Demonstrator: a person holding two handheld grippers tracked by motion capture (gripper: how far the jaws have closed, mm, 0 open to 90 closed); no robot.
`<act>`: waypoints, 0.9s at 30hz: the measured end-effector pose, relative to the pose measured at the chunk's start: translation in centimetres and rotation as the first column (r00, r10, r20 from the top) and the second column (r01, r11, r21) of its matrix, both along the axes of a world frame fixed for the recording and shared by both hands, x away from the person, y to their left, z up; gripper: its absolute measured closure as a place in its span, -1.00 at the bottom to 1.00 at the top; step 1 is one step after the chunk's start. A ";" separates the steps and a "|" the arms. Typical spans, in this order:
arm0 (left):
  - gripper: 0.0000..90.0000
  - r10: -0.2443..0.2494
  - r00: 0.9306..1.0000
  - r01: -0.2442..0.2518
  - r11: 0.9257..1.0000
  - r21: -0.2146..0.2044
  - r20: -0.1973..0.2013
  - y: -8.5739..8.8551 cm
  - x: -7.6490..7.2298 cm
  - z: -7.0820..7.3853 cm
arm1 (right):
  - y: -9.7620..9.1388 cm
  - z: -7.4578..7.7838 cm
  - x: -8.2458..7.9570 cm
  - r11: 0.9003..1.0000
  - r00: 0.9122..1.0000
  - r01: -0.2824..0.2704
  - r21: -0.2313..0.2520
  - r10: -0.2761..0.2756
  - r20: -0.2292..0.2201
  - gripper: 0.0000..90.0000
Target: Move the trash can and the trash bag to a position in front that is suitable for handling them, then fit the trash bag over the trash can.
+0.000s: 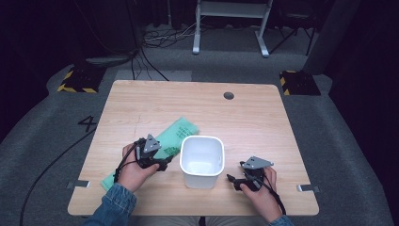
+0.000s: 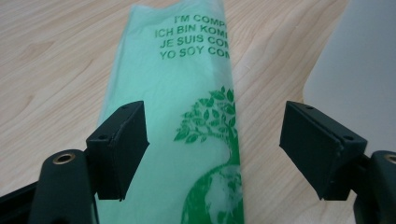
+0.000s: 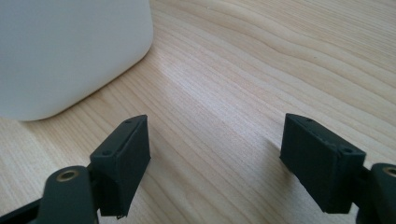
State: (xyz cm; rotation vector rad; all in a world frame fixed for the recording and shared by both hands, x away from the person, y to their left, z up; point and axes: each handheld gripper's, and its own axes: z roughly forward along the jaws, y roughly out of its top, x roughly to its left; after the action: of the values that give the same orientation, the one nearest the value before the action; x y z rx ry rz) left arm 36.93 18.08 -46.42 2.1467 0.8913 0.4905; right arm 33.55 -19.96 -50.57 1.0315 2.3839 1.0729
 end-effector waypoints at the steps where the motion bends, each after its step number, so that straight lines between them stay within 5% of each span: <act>1: -0.50 -0.009 1.000 0.009 1.000 0.019 -0.015 -0.1 0.7 -0.2 | 0.0 0.0 0.0 1.000 1.000 0.001 0.001 -0.001 -0.001 -0.46; 6: -0.45 0.019 0.997 -0.017 0.999 0.029 -0.074 -0.3 0.9 -0.9 | 0.0 0.0 0.0 1.000 1.000 -0.001 0.004 0.001 -0.002 -0.45; 9: -0.45 0.036 0.996 -0.031 0.998 0.062 -0.085 -0.4 1.2 -1.6 | 0.0 0.0 0.0 1.000 1.000 -0.001 0.004 0.001 -0.002 -0.45; 19: -0.50 0.067 0.991 -0.060 0.996 0.061 -0.114 0.0 2.9 -3.3 | 0.0 0.0 0.0 1.000 1.000 -0.001 0.004 0.001 -0.001 -0.45; 21: -0.56 0.057 0.991 -0.055 0.998 0.018 -0.120 0.2 3.2 -3.7 | 0.0 0.0 0.0 1.000 1.000 -0.001 0.004 0.001 -0.001 -0.45; 27: -0.57 0.058 0.993 -0.058 0.998 0.005 -0.106 0.2 3.3 -3.8 | 0.0 0.0 0.0 1.000 1.000 -0.002 0.005 0.002 -0.002 -0.45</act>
State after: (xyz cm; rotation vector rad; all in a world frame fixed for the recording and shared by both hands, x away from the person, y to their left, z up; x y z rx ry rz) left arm 40.19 18.30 -50.26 2.1705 1.0143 0.4089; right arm 33.58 -20.00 -50.58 1.0324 2.3850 1.0790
